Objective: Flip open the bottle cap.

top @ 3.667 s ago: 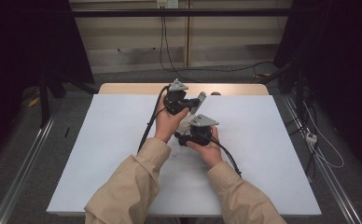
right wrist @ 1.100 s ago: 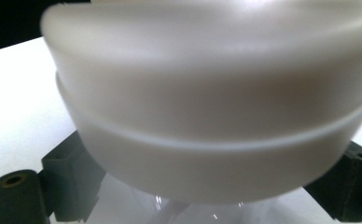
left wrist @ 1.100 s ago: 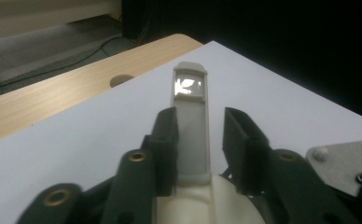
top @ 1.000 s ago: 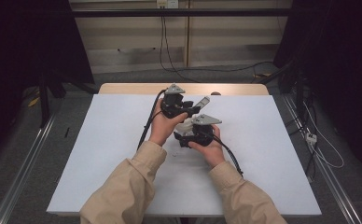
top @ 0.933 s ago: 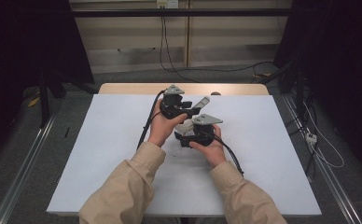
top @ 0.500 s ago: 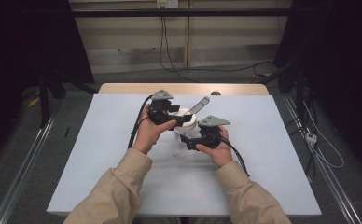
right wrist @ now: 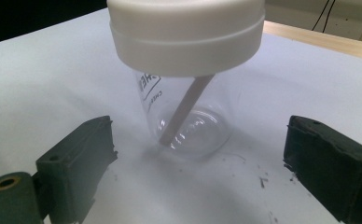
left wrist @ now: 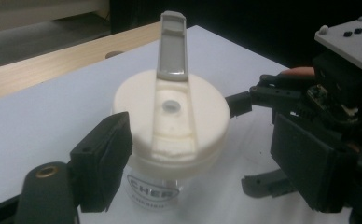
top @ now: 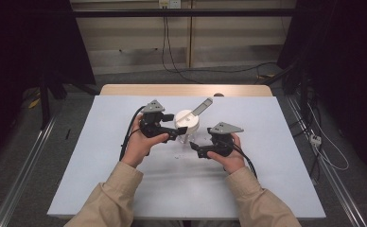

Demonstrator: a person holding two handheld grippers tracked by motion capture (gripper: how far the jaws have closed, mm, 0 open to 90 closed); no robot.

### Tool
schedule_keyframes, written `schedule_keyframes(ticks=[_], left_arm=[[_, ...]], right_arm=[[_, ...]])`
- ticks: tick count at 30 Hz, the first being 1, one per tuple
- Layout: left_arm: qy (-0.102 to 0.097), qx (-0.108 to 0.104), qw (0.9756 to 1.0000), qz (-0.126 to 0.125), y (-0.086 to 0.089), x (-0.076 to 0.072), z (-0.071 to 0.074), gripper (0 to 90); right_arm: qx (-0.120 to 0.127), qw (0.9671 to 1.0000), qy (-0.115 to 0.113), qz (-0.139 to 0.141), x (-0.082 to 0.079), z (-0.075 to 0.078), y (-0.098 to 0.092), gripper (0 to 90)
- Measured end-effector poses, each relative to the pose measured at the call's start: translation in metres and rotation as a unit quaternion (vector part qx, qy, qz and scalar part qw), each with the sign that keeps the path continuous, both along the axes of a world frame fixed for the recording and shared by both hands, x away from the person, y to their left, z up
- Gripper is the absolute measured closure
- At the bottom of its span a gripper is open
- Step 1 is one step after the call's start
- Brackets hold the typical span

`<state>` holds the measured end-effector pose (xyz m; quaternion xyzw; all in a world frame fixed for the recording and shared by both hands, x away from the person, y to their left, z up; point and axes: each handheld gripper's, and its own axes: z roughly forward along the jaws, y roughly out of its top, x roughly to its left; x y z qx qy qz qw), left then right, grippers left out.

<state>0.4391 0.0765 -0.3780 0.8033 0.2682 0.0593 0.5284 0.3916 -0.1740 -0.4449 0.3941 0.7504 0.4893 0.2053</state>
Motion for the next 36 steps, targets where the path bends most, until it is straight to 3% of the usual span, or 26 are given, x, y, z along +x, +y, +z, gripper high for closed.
schedule_keyframes(ticks=[15, 36], left_arm=[[0.003, 0.014, 0.9998, -0.012, 0.029, -0.018, -0.025, 12.7], [0.013, 0.025, 0.9996, 0.002, 0.067, -0.035, -0.046, 12.0]], right_arm=[[0.0, 1.0, -0.006, 0.007, -0.022, 0.003, -0.014, 8.4], [0.002, 1.0, -0.004, 0.004, -0.045, -0.001, -0.031, 8.0]])
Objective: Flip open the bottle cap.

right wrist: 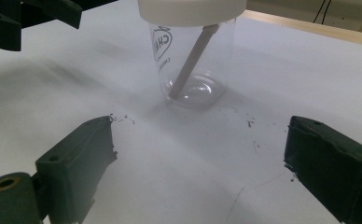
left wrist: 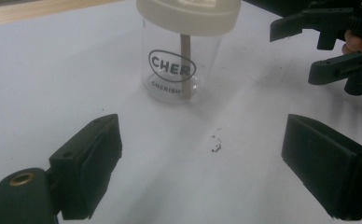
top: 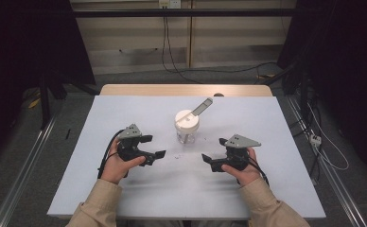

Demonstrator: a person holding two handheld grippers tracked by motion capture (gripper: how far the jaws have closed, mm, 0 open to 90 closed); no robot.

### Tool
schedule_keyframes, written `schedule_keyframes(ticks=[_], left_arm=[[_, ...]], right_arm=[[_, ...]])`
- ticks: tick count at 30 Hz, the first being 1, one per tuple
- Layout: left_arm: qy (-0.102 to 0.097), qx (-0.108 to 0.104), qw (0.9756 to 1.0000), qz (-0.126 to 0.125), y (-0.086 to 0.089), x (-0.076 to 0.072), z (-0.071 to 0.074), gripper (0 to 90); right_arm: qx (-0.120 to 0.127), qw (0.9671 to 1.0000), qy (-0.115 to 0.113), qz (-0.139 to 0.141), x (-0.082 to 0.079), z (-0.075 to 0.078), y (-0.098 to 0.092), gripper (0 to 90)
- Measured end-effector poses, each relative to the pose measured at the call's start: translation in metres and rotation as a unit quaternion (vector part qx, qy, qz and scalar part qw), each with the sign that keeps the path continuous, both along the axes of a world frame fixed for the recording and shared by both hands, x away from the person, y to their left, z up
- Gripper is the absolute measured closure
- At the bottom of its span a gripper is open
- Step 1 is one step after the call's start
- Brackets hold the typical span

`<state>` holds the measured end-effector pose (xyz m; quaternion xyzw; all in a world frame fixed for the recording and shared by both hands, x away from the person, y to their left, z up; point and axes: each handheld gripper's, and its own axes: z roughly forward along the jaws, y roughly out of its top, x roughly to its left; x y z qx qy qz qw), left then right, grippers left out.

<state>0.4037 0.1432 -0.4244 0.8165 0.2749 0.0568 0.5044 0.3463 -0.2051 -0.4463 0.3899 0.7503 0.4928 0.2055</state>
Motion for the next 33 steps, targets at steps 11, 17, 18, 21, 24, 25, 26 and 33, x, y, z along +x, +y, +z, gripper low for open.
schedule_keyframes(ticks=[11, 17, 18, 21, 24, 25, 26, 33], left_arm=[[-0.007, 0.009, 0.9999, 0.001, 0.015, -0.01, -0.004, 12.0], [-0.01, 0.014, 0.9999, 0.003, 0.023, -0.015, -0.005, 12.0], [-0.009, 0.012, 0.9999, 0.004, 0.025, -0.017, -0.006, 12.0], [-0.009, 0.014, 0.9998, 0.01, 0.033, -0.019, -0.008, 12.0], [-0.01, 0.015, 0.9997, 0.017, 0.042, -0.022, -0.009, 12.0], [-0.011, 0.015, 0.9997, 0.019, 0.045, -0.024, -0.009, 12.0], [-0.01, 0.014, 0.9997, 0.02, 0.048, -0.025, -0.01, 12.1], [-0.008, 0.018, 0.9993, 0.033, 0.064, -0.031, -0.014, 12.1]], right_arm=[[-0.005, 1.0, 0.001, -0.005, -0.01, -0.002, -0.011, 7.9], [-0.005, 1.0, 0.002, -0.004, -0.015, -0.003, -0.016, 7.8], [-0.005, 1.0, 0.002, -0.004, -0.016, -0.003, -0.016, 7.7], [-0.005, 1.0, 0.003, -0.006, -0.019, -0.003, -0.02, 7.6], [-0.004, 1.0, 0.001, -0.007, -0.023, -0.003, -0.025, 7.5], [-0.004, 1.0, 0.001, -0.008, -0.024, -0.003, -0.027, 7.5], [-0.005, 1.0, 0.0, -0.008, -0.025, -0.003, -0.028, 7.5], [-0.005, 0.9999, -0.001, -0.014, -0.036, -0.003, -0.043, 7.4]])
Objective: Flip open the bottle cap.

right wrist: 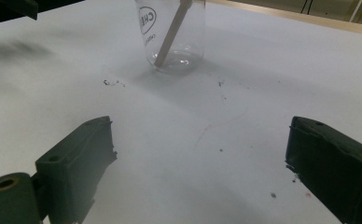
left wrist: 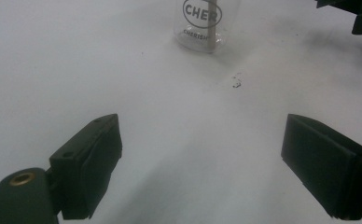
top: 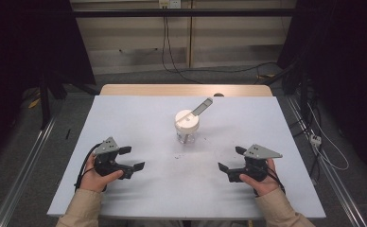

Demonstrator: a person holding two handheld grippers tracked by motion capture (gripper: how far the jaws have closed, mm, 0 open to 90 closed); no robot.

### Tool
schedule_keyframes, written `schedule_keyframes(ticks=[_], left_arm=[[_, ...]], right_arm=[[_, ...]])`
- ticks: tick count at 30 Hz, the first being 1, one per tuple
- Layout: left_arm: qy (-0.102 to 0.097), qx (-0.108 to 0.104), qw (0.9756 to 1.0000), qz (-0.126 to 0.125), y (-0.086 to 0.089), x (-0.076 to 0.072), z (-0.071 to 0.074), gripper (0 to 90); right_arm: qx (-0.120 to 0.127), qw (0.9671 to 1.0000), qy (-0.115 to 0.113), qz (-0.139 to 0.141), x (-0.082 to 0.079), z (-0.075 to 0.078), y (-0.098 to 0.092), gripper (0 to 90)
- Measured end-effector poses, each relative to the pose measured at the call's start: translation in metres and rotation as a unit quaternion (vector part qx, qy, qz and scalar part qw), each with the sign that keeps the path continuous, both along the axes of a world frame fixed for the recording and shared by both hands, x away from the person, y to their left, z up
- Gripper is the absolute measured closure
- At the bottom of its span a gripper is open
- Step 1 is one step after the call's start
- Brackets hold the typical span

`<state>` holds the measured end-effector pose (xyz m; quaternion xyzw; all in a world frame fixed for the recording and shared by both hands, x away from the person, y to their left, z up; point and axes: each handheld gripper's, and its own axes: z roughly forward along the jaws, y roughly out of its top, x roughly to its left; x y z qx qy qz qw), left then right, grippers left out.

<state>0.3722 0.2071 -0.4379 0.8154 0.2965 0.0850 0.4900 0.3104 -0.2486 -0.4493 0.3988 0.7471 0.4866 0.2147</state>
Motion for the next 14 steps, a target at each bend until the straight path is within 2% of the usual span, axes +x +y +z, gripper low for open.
schedule_keyframes(ticks=[9, 14], left_arm=[[0.003, 0.001, 0.9999, 0.011, 0.011, -0.005, -0.004, 12.1], [0.003, 0.003, 0.9999, 0.01, 0.011, -0.005, -0.004, 11.7]], right_arm=[[-0.007, 1.0, 0.001, -0.002, -0.012, -0.001, -0.013, 8.2], [-0.01, 0.9999, 0.002, -0.005, -0.015, -0.003, -0.017, 8.2]])
